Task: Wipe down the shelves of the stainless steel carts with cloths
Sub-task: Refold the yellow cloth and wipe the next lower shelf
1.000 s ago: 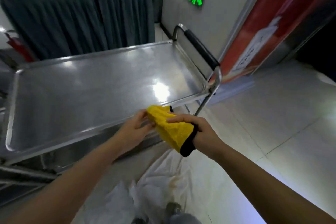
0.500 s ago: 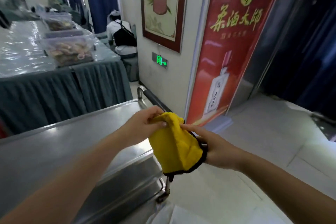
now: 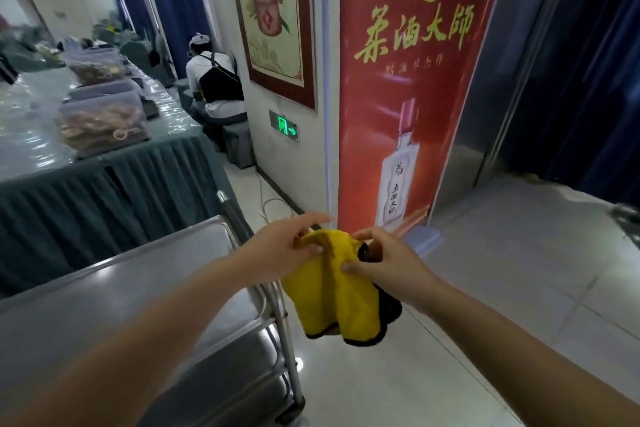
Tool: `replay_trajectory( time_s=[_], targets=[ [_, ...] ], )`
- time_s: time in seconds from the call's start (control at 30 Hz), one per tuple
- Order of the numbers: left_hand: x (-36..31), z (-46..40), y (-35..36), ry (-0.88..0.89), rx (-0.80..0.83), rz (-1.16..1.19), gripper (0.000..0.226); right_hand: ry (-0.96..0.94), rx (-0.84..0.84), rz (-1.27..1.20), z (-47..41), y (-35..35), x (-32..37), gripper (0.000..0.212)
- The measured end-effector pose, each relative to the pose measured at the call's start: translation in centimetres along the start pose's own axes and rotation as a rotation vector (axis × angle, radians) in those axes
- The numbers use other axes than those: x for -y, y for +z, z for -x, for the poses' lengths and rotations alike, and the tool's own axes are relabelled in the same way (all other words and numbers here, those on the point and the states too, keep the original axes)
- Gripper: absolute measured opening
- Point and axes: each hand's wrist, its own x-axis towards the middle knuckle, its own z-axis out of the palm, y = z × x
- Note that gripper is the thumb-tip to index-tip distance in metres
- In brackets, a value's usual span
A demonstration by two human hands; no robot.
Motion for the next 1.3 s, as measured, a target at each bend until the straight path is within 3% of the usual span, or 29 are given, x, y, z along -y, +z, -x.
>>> replay_trajectory(
  time_s=[0.1, 0.2, 0.4, 0.53, 0.67, 0.77, 0.93, 1.1, 1.3],
  targets=[
    [1.6, -3.8, 0.5, -0.014, 0.009, -0.06, 0.026, -0.042, -0.027, -0.007, -3.8, -1.2, -2.1, 0.027],
    [3.8, -7.6, 0.9, -0.051, 0.004, -0.121, 0.012, -0.088, -0.056, -0.007, -8.6, -2.6, -4.1, 0.025],
    [10.1, -17.0, 0.1, -0.212, 0.067, -0.171, 0.031, -0.14, -0.038, 0.055, -21.2, -4.7, -6.3, 0.023],
    [14.6, -21.4, -1.5, -0.187, 0.179, -0.185, 0.036, -0.207, 0.017, 0.135, -28.9, -5.3, -5.8, 0.019],
    [17.9, -24.5, -2.7, -0.35, 0.119, -0.013, 0.036, -0.282, 0.065, 0.135, -35.9, -5.2, -5.0, 0.014],
    [20.5, -26.2, -3.6, -0.483, 0.076, 0.11, 0.028, -0.352, 0.136, 0.199, -41.5, -5.2, -4.6, 0.023],
    [23.6, -28.9, -5.1, -0.716, -0.106, 0.324, 0.021, -0.524, 0.301, 0.277, -50.0, -3.9, -3.9, 0.011],
    [24.5, -30.3, -6.9, -1.007, -0.468, 0.516, 0.022, -0.643, 0.449, 0.286, -55.6, -0.7, -3.2, 0.009],
    [25.3, -29.7, -9.8, -1.149, -0.773, 0.747, 0.029, -0.663, 0.655, 0.228, -59.7, 4.7, -1.4, 0.011]
  ],
)
